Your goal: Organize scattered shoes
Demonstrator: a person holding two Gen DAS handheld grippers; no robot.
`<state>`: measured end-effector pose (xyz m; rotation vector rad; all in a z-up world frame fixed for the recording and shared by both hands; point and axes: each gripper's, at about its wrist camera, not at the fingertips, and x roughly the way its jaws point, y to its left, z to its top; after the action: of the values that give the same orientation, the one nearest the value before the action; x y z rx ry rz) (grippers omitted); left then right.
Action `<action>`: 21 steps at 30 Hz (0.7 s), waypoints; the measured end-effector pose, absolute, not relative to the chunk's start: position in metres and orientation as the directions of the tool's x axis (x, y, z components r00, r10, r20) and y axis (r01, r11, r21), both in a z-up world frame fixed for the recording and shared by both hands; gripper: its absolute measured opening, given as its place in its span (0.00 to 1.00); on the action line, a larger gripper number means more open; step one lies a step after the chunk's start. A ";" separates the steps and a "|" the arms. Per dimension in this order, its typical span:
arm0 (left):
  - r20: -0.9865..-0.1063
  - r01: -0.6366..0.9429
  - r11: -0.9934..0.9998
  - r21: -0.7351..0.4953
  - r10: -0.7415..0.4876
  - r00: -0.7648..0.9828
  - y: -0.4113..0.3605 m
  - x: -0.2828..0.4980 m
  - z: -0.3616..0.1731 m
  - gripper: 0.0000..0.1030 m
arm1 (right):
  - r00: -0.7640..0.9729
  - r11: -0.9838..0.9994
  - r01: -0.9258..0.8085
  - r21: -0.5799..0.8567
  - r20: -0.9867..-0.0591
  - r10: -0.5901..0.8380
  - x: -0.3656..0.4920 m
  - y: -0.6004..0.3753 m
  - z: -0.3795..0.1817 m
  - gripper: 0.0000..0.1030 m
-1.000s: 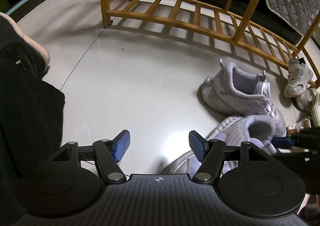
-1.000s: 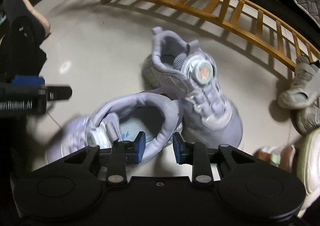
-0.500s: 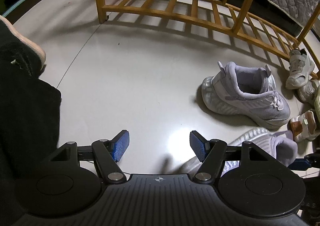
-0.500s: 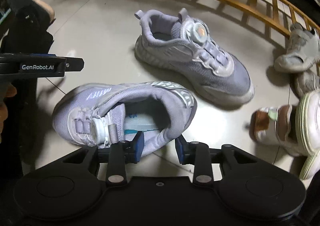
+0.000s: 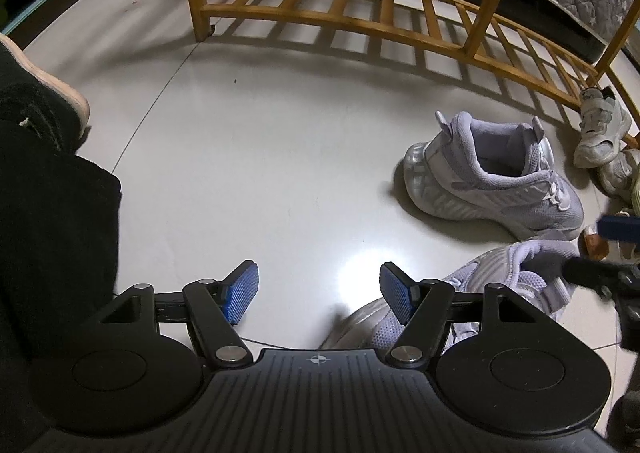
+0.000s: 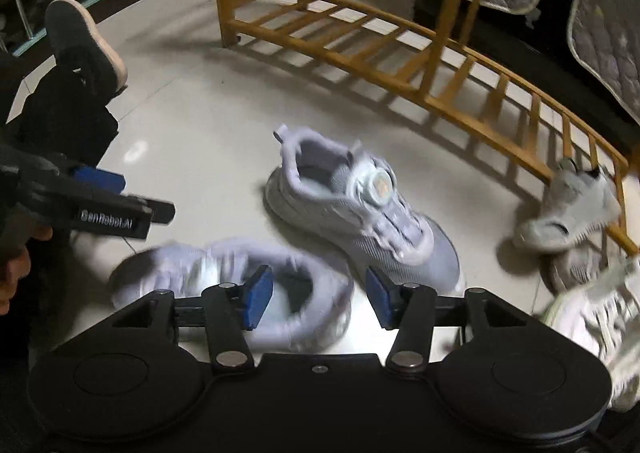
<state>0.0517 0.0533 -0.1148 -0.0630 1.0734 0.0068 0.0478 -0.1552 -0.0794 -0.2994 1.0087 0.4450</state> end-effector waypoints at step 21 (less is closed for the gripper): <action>-0.888 -0.012 1.000 -0.025 -0.017 0.460 0.047 0.051 -0.120 0.67 | 0.332 0.869 -0.495 -0.027 -0.929 0.161 0.044 -0.160 -0.104 0.25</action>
<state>0.0510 0.0471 -0.1199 -0.0291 1.0925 -0.0027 0.0441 -0.1600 -0.1042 -0.3314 1.1585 0.4385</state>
